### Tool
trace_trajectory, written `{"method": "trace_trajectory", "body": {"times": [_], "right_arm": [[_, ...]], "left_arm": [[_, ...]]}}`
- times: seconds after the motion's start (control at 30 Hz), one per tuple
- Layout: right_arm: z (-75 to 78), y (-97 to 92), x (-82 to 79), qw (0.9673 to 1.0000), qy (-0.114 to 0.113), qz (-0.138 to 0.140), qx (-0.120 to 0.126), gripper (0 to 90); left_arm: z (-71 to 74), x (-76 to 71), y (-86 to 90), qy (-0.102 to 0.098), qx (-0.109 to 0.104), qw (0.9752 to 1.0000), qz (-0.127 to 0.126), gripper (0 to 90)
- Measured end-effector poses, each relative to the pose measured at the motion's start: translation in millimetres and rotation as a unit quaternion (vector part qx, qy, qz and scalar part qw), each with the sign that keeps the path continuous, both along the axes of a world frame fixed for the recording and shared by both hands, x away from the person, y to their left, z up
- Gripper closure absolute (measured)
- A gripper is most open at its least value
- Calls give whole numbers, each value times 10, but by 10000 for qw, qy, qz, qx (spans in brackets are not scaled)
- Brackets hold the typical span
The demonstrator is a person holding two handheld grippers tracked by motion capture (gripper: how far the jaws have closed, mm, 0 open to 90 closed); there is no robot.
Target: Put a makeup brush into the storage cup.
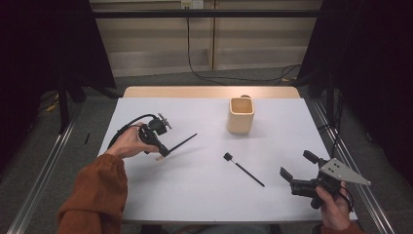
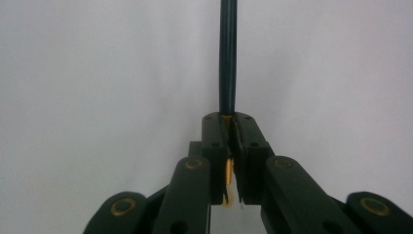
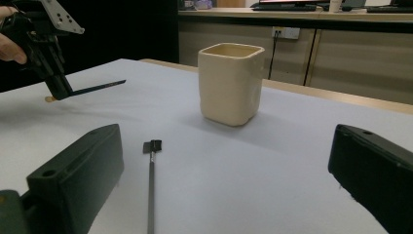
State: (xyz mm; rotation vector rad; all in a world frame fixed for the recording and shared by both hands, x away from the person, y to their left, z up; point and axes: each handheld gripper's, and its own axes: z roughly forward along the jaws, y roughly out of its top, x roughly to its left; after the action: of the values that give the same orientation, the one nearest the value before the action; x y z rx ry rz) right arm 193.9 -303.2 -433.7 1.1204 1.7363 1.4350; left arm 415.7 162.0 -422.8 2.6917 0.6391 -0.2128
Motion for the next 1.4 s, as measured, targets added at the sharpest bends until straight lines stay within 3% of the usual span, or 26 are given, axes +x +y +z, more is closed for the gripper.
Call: {"method": "trace_trajectory", "body": {"times": [0.03, 0.07, 0.1, 0.13, 0.2, 0.23, 0.27, 0.33, 0.37, 0.43, 0.47, 0.67, 0.77, 0.8, 0.87, 0.93, 0.97, 1.07, 1.13, 1.17, 1.33, 1.37, 1.4], "right_arm": [[0, -1, -1, 10000, -1, -7, -6, 0], [-1, -5, -1, 10000, -9, -2, -35, 0], [-2, -5, -1, 10000, -7, -5, -26, 0], [-2, -5, -1, 10000, -6, -6, -25, 0], [-3, -6, 2, 10000, -10, 5, -47, 0], [-3, -4, 3, 10000, -7, 1, -42, 0], [-3, -3, 3, 10000, -5, -7, -35, 0], [-3, -4, 2, 10000, -9, -3, -42, 0], [-3, -3, 2, 10000, -11, -1, -37, 0], [-4, -6, 2, 10000, -17, 10, -45, 0], [-2, -5, 0, 10000, -21, 20, -25, 0], [-1, -3, 0, 10000, -14, 0, -2, 0], [0, 0, -4, 10000, -18, 8, 2, 0], [0, 0, -4, 10000, -18, 8, 2, 0], [-1, -5, -3, 10000, -12, -12, 5, 0], [-1, -4, -1, 10000, -14, -13, 5, 0], [-2, -2, 0, 10000, -19, -4, -4, 0], [0, 0, -4, 10000, -29, 4, -5, 0], [-2, -2, 1, 10000, -14, 10, -21, 0], [-3, -2, 2, 10000, -11, 7, -20, 0], [-2, -1, 0, 10000, -15, -17, 5, 0], [-2, -1, 1, 10000, -14, -17, 9, 0], [-1, -3, 1, 10000, -14, -20, 6, 0]], "left_arm": [[-1, -21, 8, 39, -143, 9998, 123, 847], [6, -15, 27, 2, -172, 9998, 33, 847], [7, -44, 29, -23, -259, 9995, 164, 847], [17, -41, 45, -113, -247, 9996, 18, 847], [25, -50, 56, -184, -305, 9994, 29, 847], [48, -65, 81, -241, -478, 9986, 53, 847], [54, -88, 83, -294, -651, 9971, 249, 847], [78, -76, 109, -318, -635, 9974, 102, 847], [93, -120, 112, -370, -882, 9947, 363, 847], [111, -130, 122, -399, -892, 9947, 332, 847], [136, -151, 140, -486, -1002, 9932, 330, 847], [138, -227, 156, -701, -1170, 9895, 474, 847], [135, -248, 201, -819, -1413, 9849, 583, 847], [135, -248, 201, -819, -1413, 9849, 583, 847], [139, -273, 241, -920, -1601, 9806, 655, 847], [136, -268, 263, -886, -1683, 9793, 693, 847], [126, -265, 302, -988, -1735, 9765, 812, 846], [108, -280, 334, -1061, -1768, 9745, 888, 846], [110, -297, 349, -1141, -1875, 9708, 964, 847], [110, -297, 349, -1141, -1875, 9708, 964, 846], [144, -343, 373, -1353, -2136, 9607, 1146, 847], [144, -343, 373, -1353, -2136, 9607, 1146, 847], [158, -361, 383, -1432, -2282, 9553, 1214, 846]]}}
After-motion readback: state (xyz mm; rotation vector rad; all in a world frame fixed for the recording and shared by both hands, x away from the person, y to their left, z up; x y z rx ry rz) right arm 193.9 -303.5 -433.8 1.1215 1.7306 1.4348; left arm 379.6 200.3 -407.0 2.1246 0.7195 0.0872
